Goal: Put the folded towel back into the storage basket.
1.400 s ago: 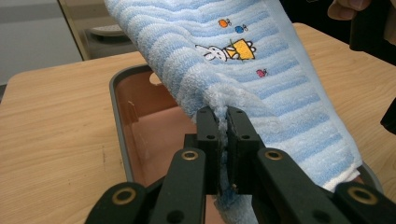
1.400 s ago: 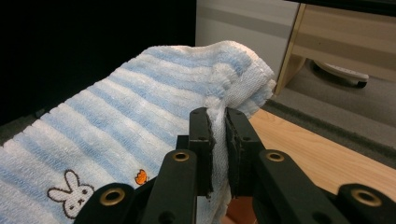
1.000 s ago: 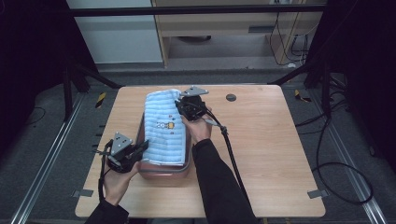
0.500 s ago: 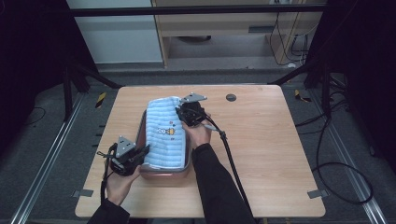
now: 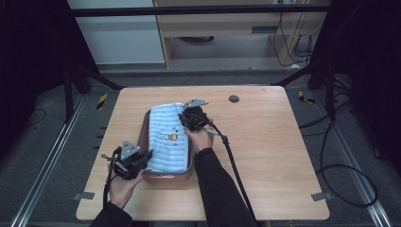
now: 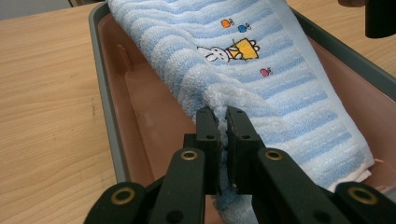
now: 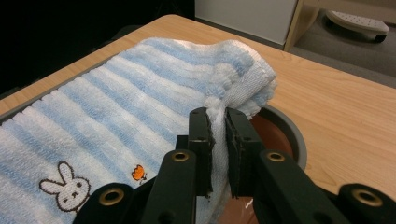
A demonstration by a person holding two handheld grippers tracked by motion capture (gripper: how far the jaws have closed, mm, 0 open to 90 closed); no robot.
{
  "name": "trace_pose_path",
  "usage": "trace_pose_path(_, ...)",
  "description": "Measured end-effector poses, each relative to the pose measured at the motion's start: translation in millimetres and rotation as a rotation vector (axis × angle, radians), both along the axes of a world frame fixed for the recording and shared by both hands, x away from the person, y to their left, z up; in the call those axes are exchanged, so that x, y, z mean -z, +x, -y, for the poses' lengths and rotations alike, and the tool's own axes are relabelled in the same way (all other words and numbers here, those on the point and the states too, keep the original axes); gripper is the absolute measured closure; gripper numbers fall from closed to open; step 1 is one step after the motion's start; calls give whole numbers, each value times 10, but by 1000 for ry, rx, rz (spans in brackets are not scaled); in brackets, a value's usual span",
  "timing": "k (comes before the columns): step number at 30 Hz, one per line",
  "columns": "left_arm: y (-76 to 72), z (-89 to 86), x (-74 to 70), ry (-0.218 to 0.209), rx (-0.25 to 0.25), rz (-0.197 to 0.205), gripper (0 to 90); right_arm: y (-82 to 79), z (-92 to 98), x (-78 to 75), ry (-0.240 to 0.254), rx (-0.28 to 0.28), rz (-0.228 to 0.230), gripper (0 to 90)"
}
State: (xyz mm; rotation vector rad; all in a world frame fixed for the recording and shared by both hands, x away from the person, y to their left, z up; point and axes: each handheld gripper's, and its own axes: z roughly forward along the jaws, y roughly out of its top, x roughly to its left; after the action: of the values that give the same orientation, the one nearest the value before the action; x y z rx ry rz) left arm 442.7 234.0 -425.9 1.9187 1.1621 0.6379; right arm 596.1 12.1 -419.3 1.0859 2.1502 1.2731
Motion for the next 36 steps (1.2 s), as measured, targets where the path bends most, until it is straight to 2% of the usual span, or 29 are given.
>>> trace_pose_path(9, 5, 15, 31, 7, 0, -18, 841, 4, 6, 74, -13, 2, -24, 812)
trace_pose_path(16, 34, -5, 59, 1, -6, -42, 823, 11, 0, 111, -42, 0, -42, 788)
trace_pose_path(21, 36, 1, 59, 9, -10, -42, 804, 17, -13, 142, -67, -5, -52, 753)
trace_pose_path(24, 37, -8, 53, 4, -18, -38, 771, 10, -14, 148, -70, -3, -47, 738)
trace_pose_path(30, 21, -56, -20, -14, -30, -2, 730, -7, 25, 118, -63, 5, -30, 719)
trace_pose_path(36, 8, -81, -68, -24, -35, 12, 698, -29, 65, 77, -54, 16, -14, 641)
